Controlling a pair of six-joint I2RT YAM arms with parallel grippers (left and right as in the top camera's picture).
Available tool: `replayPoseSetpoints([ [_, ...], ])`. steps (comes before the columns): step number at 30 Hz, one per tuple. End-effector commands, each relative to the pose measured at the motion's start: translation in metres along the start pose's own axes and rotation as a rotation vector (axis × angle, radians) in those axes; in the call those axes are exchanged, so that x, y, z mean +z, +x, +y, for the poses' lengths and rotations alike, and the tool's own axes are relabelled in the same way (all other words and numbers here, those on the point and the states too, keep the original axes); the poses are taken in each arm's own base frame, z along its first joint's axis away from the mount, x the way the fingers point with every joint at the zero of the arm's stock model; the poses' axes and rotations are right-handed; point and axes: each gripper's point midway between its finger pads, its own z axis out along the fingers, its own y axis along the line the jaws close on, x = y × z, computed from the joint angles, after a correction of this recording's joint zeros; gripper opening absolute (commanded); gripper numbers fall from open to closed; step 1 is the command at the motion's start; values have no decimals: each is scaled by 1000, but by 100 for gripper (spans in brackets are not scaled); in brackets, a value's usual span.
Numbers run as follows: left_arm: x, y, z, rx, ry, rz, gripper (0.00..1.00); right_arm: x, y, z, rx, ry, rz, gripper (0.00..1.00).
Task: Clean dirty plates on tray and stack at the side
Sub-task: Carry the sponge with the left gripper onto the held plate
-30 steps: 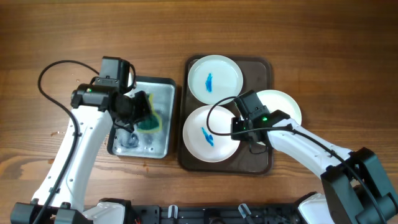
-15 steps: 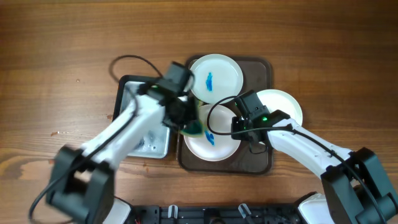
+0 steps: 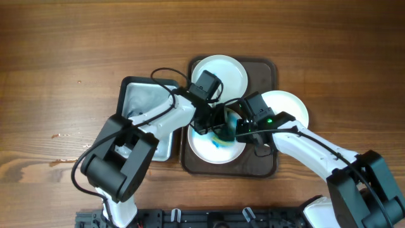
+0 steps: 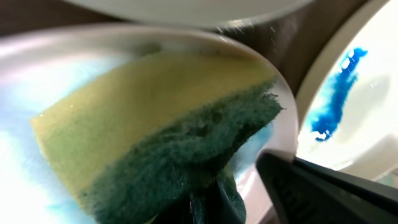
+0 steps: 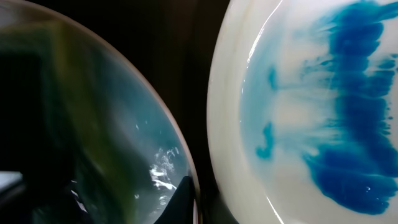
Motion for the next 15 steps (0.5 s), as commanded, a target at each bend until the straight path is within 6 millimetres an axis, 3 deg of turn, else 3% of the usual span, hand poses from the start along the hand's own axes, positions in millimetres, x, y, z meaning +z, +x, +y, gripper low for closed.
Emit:
replayPoseSetpoints([
  [1, 22, 37, -8, 1, 35, 153, 4, 5, -2, -6, 25, 33, -3, 4],
  [4, 22, 36, 11, -22, -65, 129, 4, 5, -2, -6, 25, 33, -3, 4],
  [8, 8, 31, 66, -92, -317, 71, 4, 5, -2, -6, 24, 34, -1, 4],
  [13, -35, 21, 129, -103, -679, -54, 4, 5, -2, -6, 25, 34, -1, 4],
  [15, -44, 20, 134, -100, -725, -77, 4, 5, -2, -6, 25, 34, -1, 4],
])
